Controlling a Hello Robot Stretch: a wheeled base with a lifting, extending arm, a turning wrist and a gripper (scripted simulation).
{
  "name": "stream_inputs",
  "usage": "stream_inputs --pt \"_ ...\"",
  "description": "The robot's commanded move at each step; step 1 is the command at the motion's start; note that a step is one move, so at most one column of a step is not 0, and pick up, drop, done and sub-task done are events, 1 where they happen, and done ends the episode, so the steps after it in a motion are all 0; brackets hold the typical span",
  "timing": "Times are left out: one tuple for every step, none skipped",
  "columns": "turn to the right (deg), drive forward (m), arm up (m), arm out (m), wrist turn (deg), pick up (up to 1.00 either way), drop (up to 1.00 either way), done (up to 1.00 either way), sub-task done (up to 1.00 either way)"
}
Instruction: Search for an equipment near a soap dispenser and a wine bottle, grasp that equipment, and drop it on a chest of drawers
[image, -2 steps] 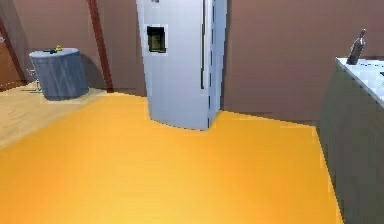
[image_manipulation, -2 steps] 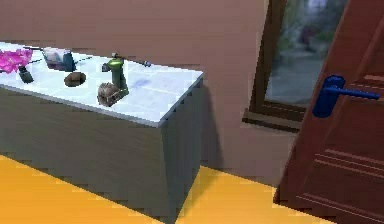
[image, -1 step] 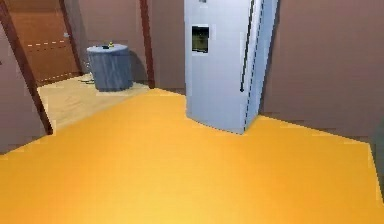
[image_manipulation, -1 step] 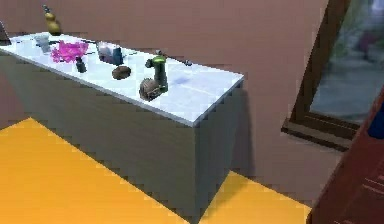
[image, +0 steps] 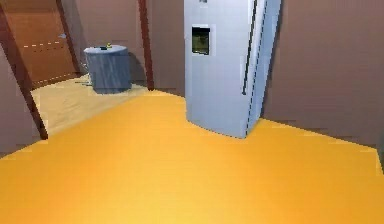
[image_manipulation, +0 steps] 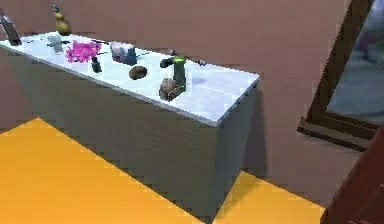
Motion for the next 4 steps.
stream_inputs --pt "36.0 0.0 0.0 0.0 0.0 0.0 0.0 0.0 0.0" --pt "0.0 1.0 0.0 0.0 0.0 0.0 0.0 0.0 0.0" --pt "6.0 0.0 0.0 0.0 0.0 0.0 0.0 0.0 0.0" --pt "0.0 0.5 0.0 0.0 0.0 0.0 0.0 0.0 0.0"
